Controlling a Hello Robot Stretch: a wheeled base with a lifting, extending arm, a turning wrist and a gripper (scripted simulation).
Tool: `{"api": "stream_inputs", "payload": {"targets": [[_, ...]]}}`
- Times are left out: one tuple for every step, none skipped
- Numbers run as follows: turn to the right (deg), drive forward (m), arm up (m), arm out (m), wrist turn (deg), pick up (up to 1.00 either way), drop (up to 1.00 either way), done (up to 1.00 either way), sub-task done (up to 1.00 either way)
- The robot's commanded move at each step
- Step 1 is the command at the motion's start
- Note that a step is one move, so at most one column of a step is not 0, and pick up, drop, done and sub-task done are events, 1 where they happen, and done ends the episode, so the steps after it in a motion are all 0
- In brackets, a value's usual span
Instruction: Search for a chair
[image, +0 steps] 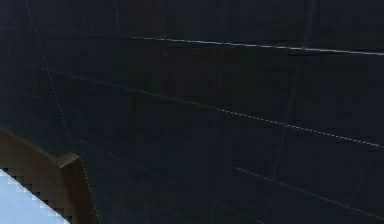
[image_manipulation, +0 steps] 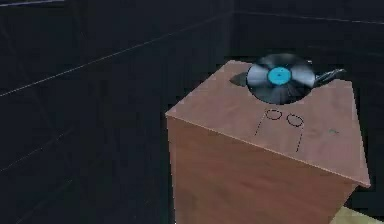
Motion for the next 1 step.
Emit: {"api": "stream_inputs", "payload": {"targets": [[-45.0, 0.00, 0.00, 0.00, 0.0, 0.00, 0.00, 0.00, 0.00]]}}
